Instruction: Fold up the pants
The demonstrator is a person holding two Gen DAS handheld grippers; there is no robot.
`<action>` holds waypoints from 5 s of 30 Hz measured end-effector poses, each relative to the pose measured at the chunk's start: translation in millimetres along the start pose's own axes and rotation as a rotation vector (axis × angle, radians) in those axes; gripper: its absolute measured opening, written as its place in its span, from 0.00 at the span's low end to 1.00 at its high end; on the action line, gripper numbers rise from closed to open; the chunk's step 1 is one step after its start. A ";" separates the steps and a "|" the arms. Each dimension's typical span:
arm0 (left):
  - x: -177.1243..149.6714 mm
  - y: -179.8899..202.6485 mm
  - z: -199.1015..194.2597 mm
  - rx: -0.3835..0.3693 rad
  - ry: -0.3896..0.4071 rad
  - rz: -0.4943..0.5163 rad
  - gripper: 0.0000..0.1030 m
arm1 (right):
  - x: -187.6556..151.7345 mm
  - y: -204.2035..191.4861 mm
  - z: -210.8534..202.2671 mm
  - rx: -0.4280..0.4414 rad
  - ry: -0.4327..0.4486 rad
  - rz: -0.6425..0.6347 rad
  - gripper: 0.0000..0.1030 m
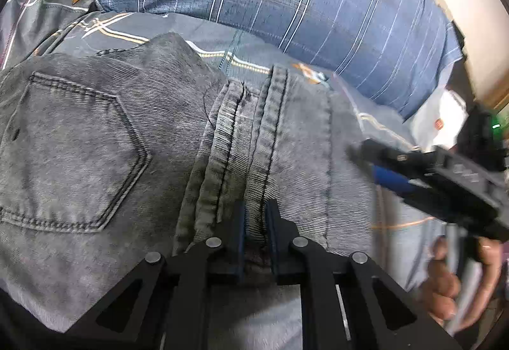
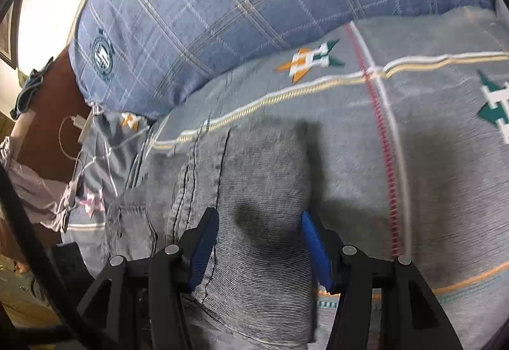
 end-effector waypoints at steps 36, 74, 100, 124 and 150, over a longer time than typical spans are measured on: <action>27.6 -1.6 27.3 0.109 -0.078 0.059 0.49 | -21.8 -26.5 24.9 0.015 -0.102 -0.076 0.56; 18.9 -24.2 0.6 0.065 0.073 -0.039 0.11 | 12.3 -75.7 19.7 0.045 0.002 -0.159 0.49; 31.5 -24.1 -21.1 0.113 0.143 0.023 0.39 | 33.7 -28.7 23.4 0.080 0.027 0.013 0.41; 16.1 -193.5 -118.1 0.026 0.251 -0.502 0.63 | -30.4 -172.7 33.1 0.220 -0.063 -0.189 0.73; -10.5 -286.8 -131.1 0.068 0.280 -0.788 0.62 | -73.3 -263.8 137.9 0.335 -0.237 -0.200 0.73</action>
Point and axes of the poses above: each gripper's, at about its wrist camera, not at the fingertips, and z roughly the way its jaws point, y to its right, x to its top, the point moved 6 cm from there along z, roughly the way its jaws point, and after that the axes turned 6 degrees about -z, right-handed, at the moved point
